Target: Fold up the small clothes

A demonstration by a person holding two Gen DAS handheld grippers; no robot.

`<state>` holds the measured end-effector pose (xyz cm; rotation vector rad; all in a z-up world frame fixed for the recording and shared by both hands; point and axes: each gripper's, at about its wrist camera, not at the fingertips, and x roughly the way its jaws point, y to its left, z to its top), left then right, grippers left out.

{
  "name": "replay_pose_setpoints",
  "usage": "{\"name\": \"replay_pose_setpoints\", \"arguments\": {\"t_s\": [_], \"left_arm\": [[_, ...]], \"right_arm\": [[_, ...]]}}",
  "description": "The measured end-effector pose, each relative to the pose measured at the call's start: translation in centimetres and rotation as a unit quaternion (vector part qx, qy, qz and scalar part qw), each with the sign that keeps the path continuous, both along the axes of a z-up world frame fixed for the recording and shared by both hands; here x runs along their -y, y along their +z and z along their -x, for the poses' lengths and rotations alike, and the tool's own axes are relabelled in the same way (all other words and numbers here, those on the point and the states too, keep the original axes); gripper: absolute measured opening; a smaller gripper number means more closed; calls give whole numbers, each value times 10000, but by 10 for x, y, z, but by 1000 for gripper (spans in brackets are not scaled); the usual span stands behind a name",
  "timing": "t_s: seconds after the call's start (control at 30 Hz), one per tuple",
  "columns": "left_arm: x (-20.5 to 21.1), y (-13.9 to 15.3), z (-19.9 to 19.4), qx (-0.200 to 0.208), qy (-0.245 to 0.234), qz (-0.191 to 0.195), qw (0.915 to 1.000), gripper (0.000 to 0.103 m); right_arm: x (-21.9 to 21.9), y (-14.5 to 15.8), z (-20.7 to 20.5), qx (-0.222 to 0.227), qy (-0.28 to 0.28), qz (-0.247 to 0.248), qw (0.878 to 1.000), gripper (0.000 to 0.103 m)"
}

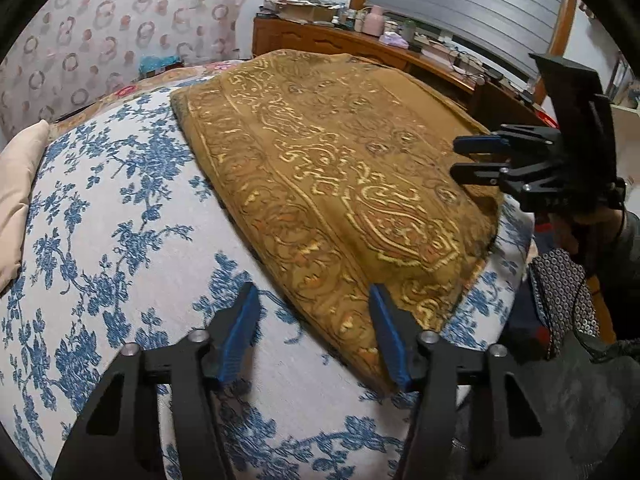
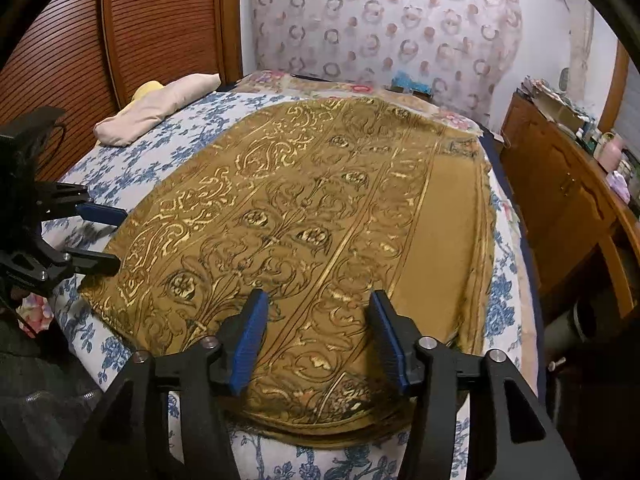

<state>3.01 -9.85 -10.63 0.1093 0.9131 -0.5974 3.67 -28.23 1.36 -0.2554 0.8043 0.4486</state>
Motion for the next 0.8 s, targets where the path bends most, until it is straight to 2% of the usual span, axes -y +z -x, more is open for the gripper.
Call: {"name": "replay_pose_setpoints", "arguments": {"t_s": [0.03, 0.07, 0.1, 0.17, 0.2, 0.37, 0.47, 0.57, 0.8], "left_arm": [[1, 0, 1, -32, -54, 52, 10000, 44], [1, 0, 1, -96, -136, 156, 9997, 32], [2, 0, 1, -162, -175, 244, 9994, 26], [5, 1, 0, -139, -193, 255, 9994, 7], [6, 5, 0, -90, -210, 279, 9993, 4], [7, 41, -6, 203, -208, 775, 9966, 2], [13, 68, -17, 523, -154, 893, 9945, 2], [17, 82, -34, 580, -95, 1021, 9930, 2], [27, 87, -64, 633, 31, 1022, 9927, 2]], "right_arm": [[0, 1, 2, -7, 12, -11, 10000, 56], [2, 1, 3, -14, 32, -21, 10000, 58], [2, 3, 3, -21, 53, -26, 10000, 60], [3, 5, 7, -10, 103, -36, 9999, 61], [2, 6, 10, 5, 121, -41, 9999, 61], [-2, 15, 24, 87, 195, -118, 9997, 62], [-8, 18, 33, 139, 301, -161, 9993, 62], [-12, 17, 45, 177, 427, -108, 9989, 62], [-9, 28, 59, 303, 416, -168, 9985, 63]]}}
